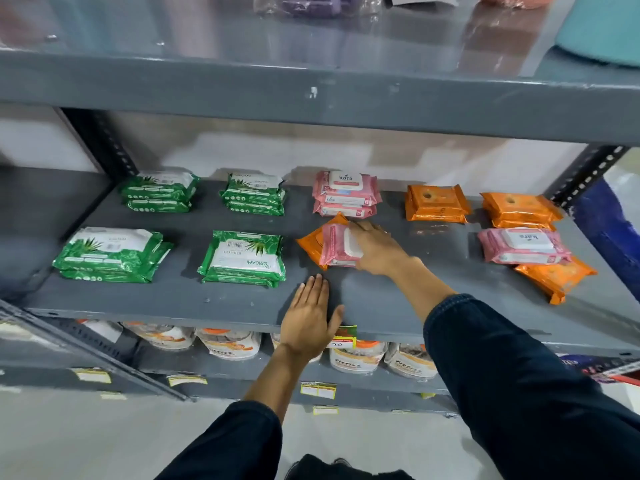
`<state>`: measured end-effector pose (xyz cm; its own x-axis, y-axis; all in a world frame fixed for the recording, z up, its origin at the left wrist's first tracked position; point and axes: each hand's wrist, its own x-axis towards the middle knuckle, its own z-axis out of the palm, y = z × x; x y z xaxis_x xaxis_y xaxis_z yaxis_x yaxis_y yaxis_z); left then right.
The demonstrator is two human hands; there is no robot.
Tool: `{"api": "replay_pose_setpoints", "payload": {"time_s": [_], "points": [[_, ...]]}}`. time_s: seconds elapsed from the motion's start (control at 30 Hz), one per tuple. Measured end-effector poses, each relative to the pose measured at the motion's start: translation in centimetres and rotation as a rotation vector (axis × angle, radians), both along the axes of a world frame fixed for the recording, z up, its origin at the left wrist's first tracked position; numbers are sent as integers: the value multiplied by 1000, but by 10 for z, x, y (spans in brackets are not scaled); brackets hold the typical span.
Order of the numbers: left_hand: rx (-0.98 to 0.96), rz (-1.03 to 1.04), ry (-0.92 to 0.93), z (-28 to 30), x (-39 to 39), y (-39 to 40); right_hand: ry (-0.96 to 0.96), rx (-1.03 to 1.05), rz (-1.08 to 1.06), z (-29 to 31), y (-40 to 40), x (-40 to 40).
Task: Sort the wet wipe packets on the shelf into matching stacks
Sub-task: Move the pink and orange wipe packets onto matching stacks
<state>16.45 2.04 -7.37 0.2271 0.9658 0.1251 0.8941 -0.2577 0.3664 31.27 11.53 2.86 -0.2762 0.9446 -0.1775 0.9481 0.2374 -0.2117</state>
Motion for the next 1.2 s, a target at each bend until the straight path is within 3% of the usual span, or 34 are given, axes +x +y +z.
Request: {"api": "replay_pose_setpoints", "payload": {"time_s": [0.3, 0.53, 0.8, 0.93, 1.07, 1.2], "points": [[9, -1, 9, 4, -3, -6, -36, -34, -68, 6, -19, 20], [-12, -15, 136, 10, -4, -16, -61, -70, -64, -8, -55, 21], [7, -24, 103, 10, -9, -17, -140, -159, -50, -7, -60, 9], [2, -33, 62, 6, -14, -16, -4, -297, -86, 18, -46, 12], [-6, -29, -12, 0, -14, -18, 83, -139, -117, 37, -25, 2], [17, -16, -14, -5, -13, -18, 9, -8, -7, 27, 3, -10]]}}
